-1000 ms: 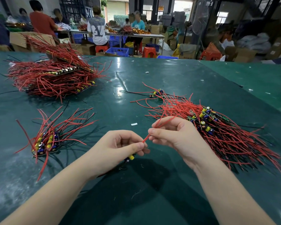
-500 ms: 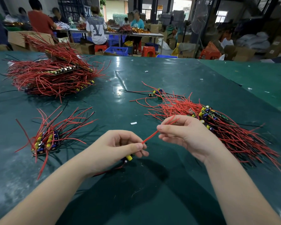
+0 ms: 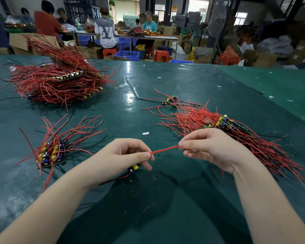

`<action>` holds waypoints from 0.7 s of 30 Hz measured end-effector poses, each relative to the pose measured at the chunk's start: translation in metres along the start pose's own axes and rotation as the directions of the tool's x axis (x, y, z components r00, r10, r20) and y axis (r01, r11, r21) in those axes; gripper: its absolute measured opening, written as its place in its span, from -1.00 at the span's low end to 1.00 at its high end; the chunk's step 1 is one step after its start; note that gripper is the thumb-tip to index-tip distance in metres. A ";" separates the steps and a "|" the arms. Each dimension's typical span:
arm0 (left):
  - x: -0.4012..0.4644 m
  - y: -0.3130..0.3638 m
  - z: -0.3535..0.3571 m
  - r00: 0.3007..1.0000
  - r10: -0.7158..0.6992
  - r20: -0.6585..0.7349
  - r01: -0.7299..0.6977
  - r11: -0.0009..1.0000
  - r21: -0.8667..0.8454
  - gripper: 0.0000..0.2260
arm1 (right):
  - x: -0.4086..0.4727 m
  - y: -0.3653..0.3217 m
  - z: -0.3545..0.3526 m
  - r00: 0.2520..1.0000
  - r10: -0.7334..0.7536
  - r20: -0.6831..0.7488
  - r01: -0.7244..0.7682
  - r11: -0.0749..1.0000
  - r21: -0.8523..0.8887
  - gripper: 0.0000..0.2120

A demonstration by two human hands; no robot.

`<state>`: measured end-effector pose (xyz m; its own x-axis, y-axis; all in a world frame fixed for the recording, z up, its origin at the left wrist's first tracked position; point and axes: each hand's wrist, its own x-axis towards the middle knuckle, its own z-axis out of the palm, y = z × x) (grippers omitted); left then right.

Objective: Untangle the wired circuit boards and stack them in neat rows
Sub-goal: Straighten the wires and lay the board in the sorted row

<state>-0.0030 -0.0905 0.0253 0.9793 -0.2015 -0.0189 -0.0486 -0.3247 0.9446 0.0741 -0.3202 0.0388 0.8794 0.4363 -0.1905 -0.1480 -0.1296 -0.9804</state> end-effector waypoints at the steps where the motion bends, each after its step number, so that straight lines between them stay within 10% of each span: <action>1: 0.000 0.000 0.000 1.000 -0.007 0.004 0.007 1.000 0.017 -0.88 | 0.000 0.001 0.000 1.000 -0.004 0.000 0.004 1.000 -0.030 -0.90; 10: -0.001 0.000 0.002 0.998 -0.007 0.067 0.001 0.996 0.086 -0.86 | 0.006 0.009 0.014 0.995 -0.055 -0.088 0.033 0.970 -0.239 -0.90; 21: -0.003 0.007 0.001 0.999 0.043 0.021 -0.043 0.999 -0.006 -0.86 | 0.004 0.007 0.009 0.997 -0.046 -0.066 0.041 0.996 -0.074 -0.90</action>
<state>-0.0067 -0.0928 0.0312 0.9721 -0.2342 0.0148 -0.0890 -0.3099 0.9466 0.0730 -0.3117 0.0304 0.9133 0.3818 -0.1420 -0.0781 -0.1778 -0.9810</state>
